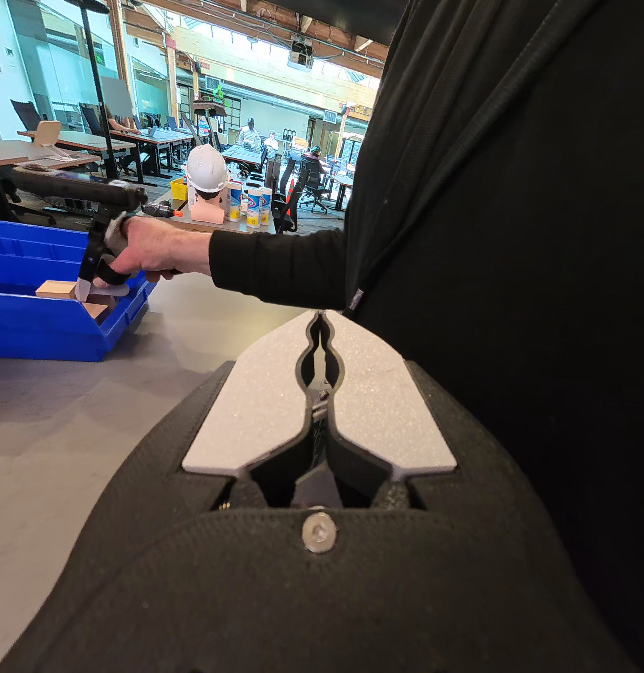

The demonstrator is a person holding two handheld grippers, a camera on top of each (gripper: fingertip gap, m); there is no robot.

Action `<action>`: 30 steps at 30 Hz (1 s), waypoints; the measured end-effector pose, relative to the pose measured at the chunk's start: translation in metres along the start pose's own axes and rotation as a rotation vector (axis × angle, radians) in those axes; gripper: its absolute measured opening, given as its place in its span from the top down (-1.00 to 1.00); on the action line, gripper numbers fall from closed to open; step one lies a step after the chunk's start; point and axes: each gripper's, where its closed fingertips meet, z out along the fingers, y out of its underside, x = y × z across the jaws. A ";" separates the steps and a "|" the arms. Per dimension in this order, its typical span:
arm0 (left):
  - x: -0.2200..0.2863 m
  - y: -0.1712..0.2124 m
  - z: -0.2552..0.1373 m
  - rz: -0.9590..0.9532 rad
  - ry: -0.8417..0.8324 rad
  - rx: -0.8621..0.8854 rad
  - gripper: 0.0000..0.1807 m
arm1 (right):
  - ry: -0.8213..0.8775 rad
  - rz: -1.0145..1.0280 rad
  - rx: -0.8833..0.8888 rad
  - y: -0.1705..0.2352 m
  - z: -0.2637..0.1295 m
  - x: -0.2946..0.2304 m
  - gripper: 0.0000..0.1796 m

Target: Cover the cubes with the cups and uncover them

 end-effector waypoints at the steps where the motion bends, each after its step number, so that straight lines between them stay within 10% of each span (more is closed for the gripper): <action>1: -0.001 0.000 0.000 0.000 0.001 -0.002 1.00 | -0.002 0.011 0.004 0.000 0.000 0.000 0.51; 16: -0.007 0.002 -0.008 -0.018 0.033 -0.006 1.00 | 0.013 -0.017 0.137 -0.028 -0.043 -0.002 0.49; 30: -0.002 0.003 -0.005 -0.016 0.023 -0.011 1.00 | -0.039 -0.016 -0.083 -0.038 0.007 0.006 0.57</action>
